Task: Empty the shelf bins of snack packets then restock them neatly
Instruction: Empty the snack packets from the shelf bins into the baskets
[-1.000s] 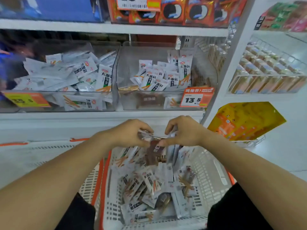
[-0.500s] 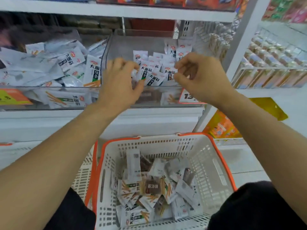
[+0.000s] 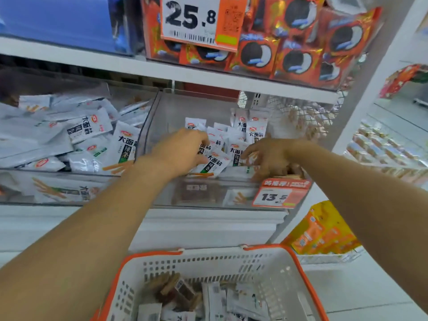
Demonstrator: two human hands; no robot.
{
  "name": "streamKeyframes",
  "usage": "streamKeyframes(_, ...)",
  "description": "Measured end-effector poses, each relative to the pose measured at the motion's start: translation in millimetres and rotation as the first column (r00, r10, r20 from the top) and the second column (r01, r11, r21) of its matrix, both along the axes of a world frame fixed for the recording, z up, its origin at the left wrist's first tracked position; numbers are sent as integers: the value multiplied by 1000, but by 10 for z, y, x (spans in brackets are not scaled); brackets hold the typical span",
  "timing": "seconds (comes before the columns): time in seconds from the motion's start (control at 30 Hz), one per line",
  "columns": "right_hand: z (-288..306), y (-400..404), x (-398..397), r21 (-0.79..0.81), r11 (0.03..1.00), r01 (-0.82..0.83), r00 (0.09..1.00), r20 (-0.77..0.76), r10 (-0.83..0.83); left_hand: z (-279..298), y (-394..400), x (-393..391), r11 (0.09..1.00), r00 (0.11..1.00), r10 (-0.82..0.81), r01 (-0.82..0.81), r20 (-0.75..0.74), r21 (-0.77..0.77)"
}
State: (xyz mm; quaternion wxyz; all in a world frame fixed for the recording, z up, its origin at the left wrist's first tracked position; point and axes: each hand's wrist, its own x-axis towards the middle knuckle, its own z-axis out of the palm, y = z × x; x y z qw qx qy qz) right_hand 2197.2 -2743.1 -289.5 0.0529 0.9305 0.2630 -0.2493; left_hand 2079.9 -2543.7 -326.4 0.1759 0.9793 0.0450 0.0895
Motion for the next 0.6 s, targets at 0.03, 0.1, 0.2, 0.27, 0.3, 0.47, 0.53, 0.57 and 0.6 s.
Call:
streamKeyframes(0.03,-38,23,30,57,998,3,1000,7,-4,-59,-7,63,1000,999,5,-4,43,-31)
streamKeyframes(0.1,-85,43,95,186,982,23,999,22,-27,-138,-1,168,998,996,16,-11,91,-60)
streamKeyframes(0.2,-113,86,223,275,961,4,984,171,-53,-171,65,262,999,1000,-2,3,15,-51)
streamKeyframes(0.27,-115,144,310,324,942,86,984,121,-131,-151,126,279,999,993,7,-11,-115,-38)
streamKeyframes(0.3,-124,187,327,331,934,136,986,51,-162,-145,151,275,999,986,17,-22,-168,-33)
streamKeyframes(0.47,-193,447,322,327,931,163,987,-63,-151,-207,144,274,998,980,4,-16,-197,-62)
streamKeyframes(0.53,-204,520,302,354,920,169,982,-145,-124,-245,159,294,995,986,17,-33,-165,-97)
streamKeyframes(0.57,-219,560,282,330,932,147,980,-177,-91,-257,173,300,993,986,24,-42,-165,-107)
streamKeyframes(0.6,-227,604,243,294,949,113,981,-187,-59,-266,180,305,993,983,27,-47,-180,-106)
